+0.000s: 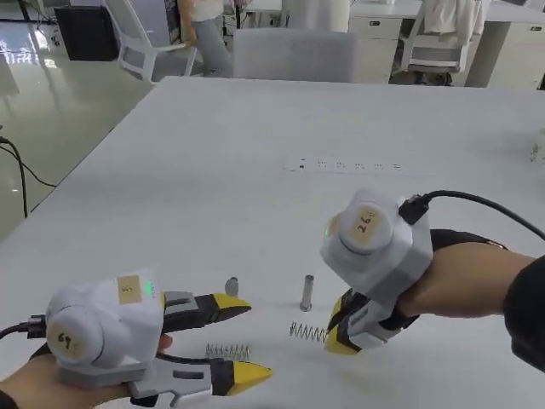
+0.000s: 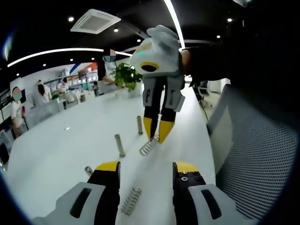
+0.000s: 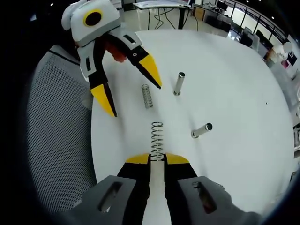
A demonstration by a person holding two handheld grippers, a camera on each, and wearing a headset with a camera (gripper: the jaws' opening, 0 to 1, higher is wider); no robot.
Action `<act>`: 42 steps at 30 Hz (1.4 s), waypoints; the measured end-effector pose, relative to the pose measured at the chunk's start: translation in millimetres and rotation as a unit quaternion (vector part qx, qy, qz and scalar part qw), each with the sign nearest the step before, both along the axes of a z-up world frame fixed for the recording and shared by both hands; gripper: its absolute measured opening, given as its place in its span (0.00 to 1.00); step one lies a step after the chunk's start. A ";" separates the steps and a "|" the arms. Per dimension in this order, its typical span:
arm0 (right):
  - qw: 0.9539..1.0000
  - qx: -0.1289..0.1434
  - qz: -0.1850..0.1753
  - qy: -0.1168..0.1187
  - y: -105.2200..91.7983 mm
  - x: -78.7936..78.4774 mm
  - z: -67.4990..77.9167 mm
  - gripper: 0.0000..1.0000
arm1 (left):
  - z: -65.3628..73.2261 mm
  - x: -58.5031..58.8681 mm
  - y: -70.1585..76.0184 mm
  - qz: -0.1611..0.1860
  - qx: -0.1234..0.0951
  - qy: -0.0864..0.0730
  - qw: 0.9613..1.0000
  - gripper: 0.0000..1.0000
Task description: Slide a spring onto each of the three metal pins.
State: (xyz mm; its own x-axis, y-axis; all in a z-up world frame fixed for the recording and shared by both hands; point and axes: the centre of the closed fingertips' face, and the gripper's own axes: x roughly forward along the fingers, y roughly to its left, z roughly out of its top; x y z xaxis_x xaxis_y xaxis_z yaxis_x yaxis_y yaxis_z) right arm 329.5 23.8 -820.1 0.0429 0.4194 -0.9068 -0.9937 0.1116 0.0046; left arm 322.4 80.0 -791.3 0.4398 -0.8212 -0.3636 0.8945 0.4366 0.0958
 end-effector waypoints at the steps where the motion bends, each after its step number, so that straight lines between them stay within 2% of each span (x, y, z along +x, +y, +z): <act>1: 1.000 0.000 0.002 0.001 0.2 -1.1 1.5 0.08 | 0.9 -0.1 -2.8 -0.005 0.002 -0.001 1.000 0.37; 10: 1.000 0.000 0.026 0.003 1.6 -11.2 13.1 0.08 | 4.6 -4.1 -21.4 -0.043 0.009 -0.005 0.999 0.29; 15: 0.999 0.000 0.042 0.005 4.2 -17.2 17.8 0.08 | 3.8 -10.2 -26.4 -0.063 0.012 -0.001 0.998 0.22; 25: 0.998 -0.010 0.068 0.015 7.1 -28.7 19.5 0.08 | 6.9 -16.6 -35.3 -0.084 0.013 -0.007 0.996 0.14; 35: 0.997 -0.012 0.075 0.018 8.5 -33.2 23.5 0.08 | 2.7 -17.5 -36.5 -0.090 0.023 -0.009 0.996 0.04; 42: 0.997 -0.006 0.072 0.016 10.7 -33.8 30.5 0.08 | -0.5 -17.8 -35.8 -0.092 0.030 -0.010 0.995 0.03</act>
